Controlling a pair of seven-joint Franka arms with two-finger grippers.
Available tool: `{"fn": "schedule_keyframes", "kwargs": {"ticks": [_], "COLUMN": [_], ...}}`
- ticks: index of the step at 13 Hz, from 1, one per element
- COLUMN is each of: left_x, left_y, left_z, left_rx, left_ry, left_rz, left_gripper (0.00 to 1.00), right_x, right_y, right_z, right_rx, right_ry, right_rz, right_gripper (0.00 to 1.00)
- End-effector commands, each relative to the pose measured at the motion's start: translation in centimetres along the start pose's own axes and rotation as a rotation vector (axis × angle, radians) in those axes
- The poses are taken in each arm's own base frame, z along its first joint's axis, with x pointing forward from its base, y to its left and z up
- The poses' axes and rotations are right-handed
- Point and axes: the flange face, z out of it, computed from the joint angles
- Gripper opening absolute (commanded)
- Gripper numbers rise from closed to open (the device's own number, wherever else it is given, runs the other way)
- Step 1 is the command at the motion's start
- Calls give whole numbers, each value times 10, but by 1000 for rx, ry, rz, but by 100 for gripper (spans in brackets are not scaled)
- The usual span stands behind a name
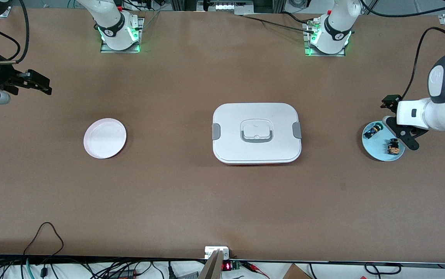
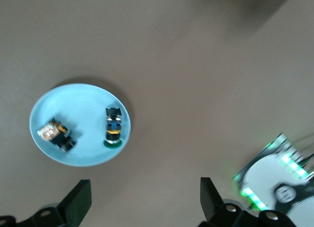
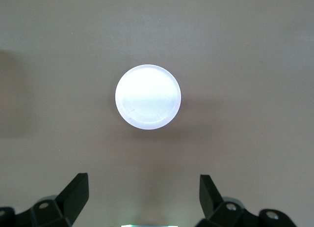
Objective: Transfer orange switch to right arm and place
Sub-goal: 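Lower the left gripper toward the orange switch on the blue plate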
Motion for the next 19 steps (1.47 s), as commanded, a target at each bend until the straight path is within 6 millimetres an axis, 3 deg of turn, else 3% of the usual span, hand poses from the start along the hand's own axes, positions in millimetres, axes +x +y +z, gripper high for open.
{"fn": "schedule_keyframes", "kwargs": {"ticks": [1, 7, 9, 10, 12, 16, 19], "left_x": [-2, -15, -13, -26, -29, -58, -68], "left_y": [-15, -55, -69, -81, -88, -120, -137], "left_z": [14, 47, 75, 93, 116, 149, 172], "left_rx": [81, 210, 194, 200, 234, 261, 283], "left_ry": [3, 36, 27, 42, 49, 61, 80], "left_rz": [269, 700, 825, 834, 886, 926, 956], "left_gripper": [98, 99, 99, 98, 98, 98, 98], "right_x": [0, 1, 1, 1, 1, 1, 1], "right_y": [1, 0, -1, 0, 0, 0, 0], "right_z": [-4, -3, -3, -4, -5, -5, -4], "right_rx": [-5, -9, -10, -27, -32, -30, -30], "right_ry": [7, 9, 7, 8, 10, 12, 10], "right_rz": [-4, -6, -9, -9, -9, -9, -9], "right_gripper": [100, 100, 100, 100, 100, 100, 100]}}
